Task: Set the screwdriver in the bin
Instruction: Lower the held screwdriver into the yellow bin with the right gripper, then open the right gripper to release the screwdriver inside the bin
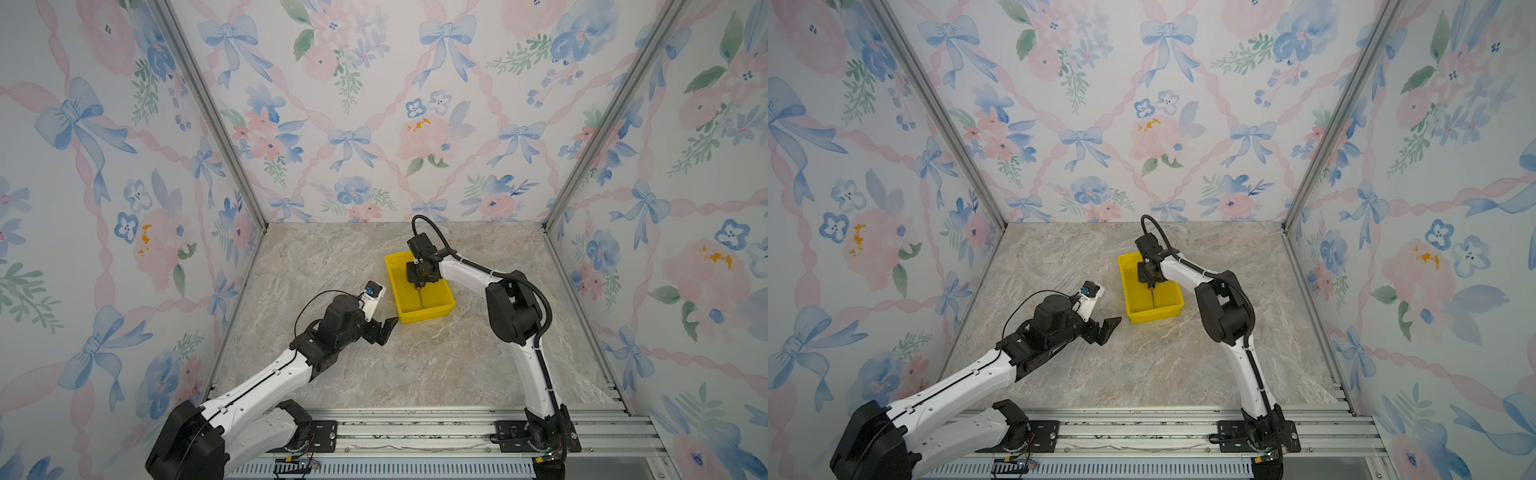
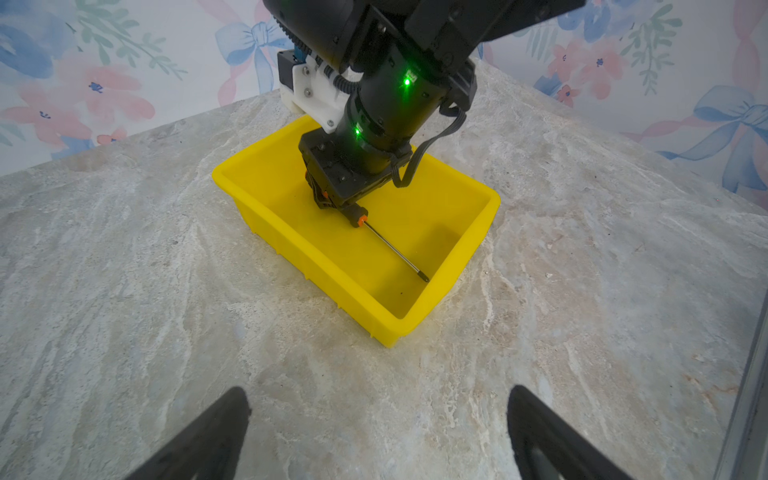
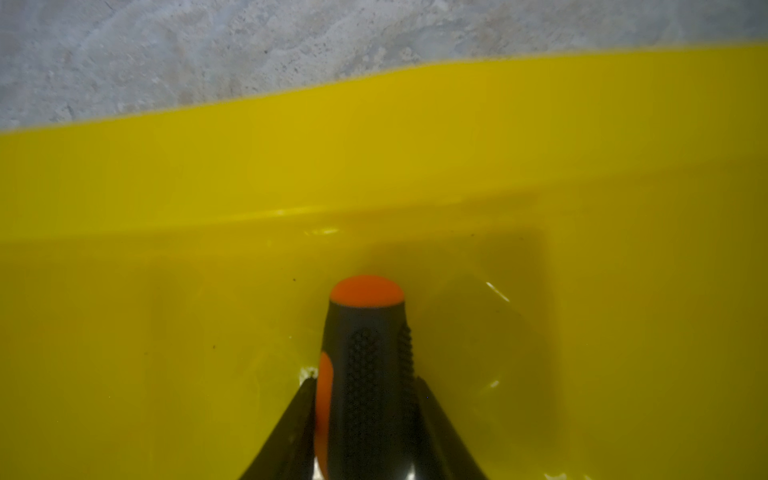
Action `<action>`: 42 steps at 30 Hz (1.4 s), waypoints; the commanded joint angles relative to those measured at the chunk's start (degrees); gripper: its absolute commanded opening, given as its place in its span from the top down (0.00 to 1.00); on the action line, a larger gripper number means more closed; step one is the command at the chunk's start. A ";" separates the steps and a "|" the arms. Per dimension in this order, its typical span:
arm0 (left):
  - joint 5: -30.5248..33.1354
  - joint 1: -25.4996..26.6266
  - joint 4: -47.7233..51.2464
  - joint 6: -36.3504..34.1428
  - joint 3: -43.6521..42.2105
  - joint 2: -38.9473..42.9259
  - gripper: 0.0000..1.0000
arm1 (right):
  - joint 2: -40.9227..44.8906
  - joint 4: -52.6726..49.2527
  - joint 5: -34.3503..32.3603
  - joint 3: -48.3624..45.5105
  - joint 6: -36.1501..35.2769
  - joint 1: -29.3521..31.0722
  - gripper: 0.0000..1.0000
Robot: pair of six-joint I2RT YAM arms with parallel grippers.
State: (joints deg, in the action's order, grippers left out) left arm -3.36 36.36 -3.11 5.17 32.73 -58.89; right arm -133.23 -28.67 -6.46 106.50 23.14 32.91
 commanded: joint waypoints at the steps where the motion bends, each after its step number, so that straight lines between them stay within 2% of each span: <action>1: 0.72 -0.32 -0.58 0.97 -0.33 0.64 0.03 | 0.24 -1.35 -1.01 0.11 -0.64 0.78 0.58; 8: 1.07 -0.32 -0.51 1.18 -0.34 1.02 0.02 | 1.43 -0.12 -1.01 -0.80 -1.24 0.89 0.51; 16: 2.20 -0.32 0.21 1.39 -0.71 2.15 0.03 | 6.81 3.96 -1.05 -6.05 -3.42 1.45 0.32; 21: 4.00 -0.32 0.62 1.92 -2.64 3.95 0.02 | 11.62 4.77 -2.90 -9.46 -4.05 2.37 0.24; 25: 9.66 -0.24 2.73 2.58 -2.71 4.86 0.02 | 15.77 5.09 -5.07 -12.54 -4.14 3.68 0.20; 32: 10.34 -0.32 2.61 2.65 -2.39 5.02 0.02 | 22.37 5.43 -7.07 -17.35 -4.65 5.15 0.16; 42: 16.61 -0.32 3.10 3.31 -2.37 6.15 0.02 | 31.30 5.92 -5.41 -24.69 -6.38 4.98 0.10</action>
State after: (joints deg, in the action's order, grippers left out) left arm 9.78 36.36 -1.15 7.55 30.63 -54.06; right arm -105.25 -22.50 -11.99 82.85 18.11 37.67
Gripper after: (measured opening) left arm 0.975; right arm 0.893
